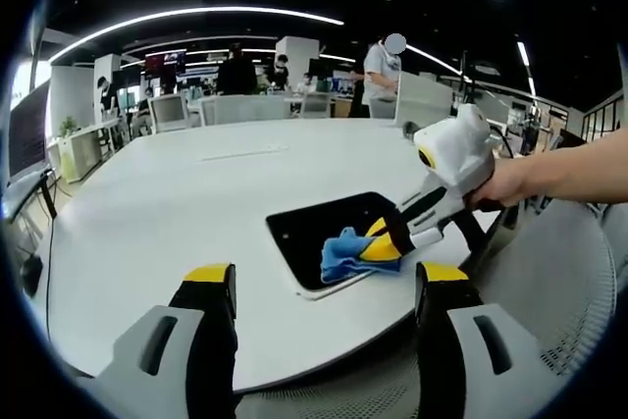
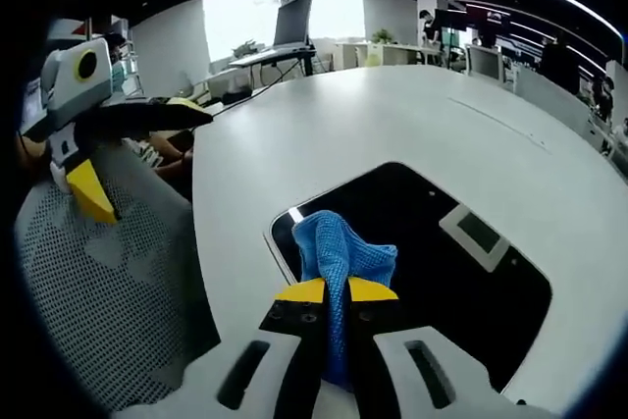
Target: Wipe the mirror surface with the cleaning cloth until all visible marks leave the cleaned area.
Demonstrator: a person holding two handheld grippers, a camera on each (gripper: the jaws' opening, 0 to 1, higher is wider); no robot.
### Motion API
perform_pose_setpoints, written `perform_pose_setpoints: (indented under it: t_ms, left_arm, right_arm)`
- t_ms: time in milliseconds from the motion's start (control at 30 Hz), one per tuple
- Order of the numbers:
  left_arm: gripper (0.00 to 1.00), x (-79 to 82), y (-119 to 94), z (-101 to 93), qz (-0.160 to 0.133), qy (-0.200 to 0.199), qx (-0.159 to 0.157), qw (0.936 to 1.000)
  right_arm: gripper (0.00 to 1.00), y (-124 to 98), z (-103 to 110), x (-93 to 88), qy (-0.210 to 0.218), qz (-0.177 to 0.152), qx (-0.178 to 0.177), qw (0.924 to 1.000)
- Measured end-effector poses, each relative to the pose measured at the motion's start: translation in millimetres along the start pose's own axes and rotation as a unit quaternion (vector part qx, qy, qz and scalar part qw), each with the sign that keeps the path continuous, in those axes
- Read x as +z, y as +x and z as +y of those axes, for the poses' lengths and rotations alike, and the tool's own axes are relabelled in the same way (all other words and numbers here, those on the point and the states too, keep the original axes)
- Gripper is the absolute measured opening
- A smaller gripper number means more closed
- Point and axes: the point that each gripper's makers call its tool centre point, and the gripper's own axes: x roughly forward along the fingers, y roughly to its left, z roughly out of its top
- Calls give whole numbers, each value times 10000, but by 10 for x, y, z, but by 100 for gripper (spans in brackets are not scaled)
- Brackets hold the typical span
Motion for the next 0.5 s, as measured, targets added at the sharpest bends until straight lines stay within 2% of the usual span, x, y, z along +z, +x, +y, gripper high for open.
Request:
perform_pose_setpoints:
  t_ms: [500]
  left_arm:
    - [73, 6, 2, -4, -27, 2, 4, 10000]
  right_arm:
    - [1, 97, 83, 72, -26, -4, 49, 10000]
